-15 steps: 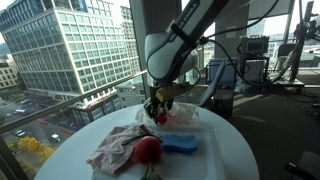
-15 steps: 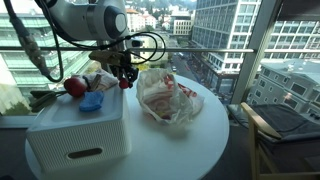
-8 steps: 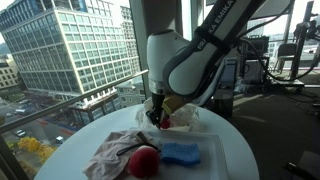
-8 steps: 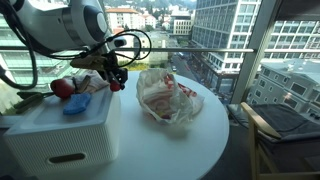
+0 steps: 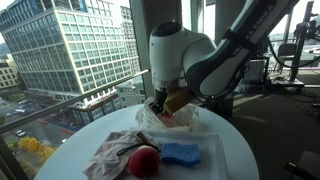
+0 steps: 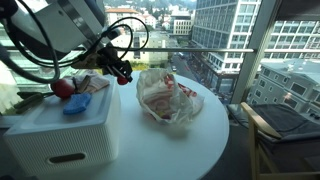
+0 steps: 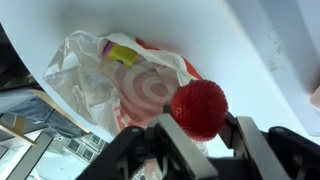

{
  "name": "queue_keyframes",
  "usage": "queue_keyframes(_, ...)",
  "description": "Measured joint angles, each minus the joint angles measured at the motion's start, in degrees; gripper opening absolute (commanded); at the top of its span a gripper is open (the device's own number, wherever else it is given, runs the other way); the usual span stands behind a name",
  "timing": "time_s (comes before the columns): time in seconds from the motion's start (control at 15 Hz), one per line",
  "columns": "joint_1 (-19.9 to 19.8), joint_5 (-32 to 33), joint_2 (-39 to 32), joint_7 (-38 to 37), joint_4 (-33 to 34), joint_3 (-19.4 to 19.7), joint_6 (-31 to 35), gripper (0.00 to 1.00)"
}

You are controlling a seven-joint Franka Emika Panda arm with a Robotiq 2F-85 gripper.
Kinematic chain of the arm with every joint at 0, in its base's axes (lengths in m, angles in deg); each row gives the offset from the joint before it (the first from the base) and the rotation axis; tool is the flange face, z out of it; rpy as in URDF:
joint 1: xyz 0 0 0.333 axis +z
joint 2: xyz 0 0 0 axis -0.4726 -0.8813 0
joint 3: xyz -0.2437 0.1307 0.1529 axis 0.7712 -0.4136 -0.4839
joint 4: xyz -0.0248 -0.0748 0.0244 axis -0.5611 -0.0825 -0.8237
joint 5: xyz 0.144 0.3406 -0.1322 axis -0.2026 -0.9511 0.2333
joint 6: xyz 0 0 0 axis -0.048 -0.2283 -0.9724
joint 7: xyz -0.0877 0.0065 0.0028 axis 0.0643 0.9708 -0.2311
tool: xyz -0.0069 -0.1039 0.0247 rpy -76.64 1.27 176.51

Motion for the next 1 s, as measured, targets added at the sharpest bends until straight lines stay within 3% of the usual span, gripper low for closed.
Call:
queue_keyframes(0.13, -1.04, -2.26, 1.44, 0.46, -1.26, -2.34, 0.04, 0.21)
queue_keyframes(0.33, -6.49, -9.15, 3.62, 4.97, -2.81, -9.83, 0.45, 0.21)
queue_keyframes(0.47, -8.90, -17.57, 4.94, 11.71, -3.66, -13.51, 0.77, 0.21)
queue_keyframes(0.73, -10.51, -35.92, 5.00, 27.40, -4.14, -16.07, 0.05, 0.21)
queue_keyframes(0.8, -11.26, -39.47, 4.77, 30.73, -4.14, -16.84, -0.31, 0.42)
queue_keyframes(0.87, -11.94, -42.68, 4.41, 34.04, -4.14, -17.49, -0.56, 0.70)
queue_keyframes(1.0, -13.01, -47.66, 3.44, 39.87, -4.14, -18.55, -0.78, 0.73)
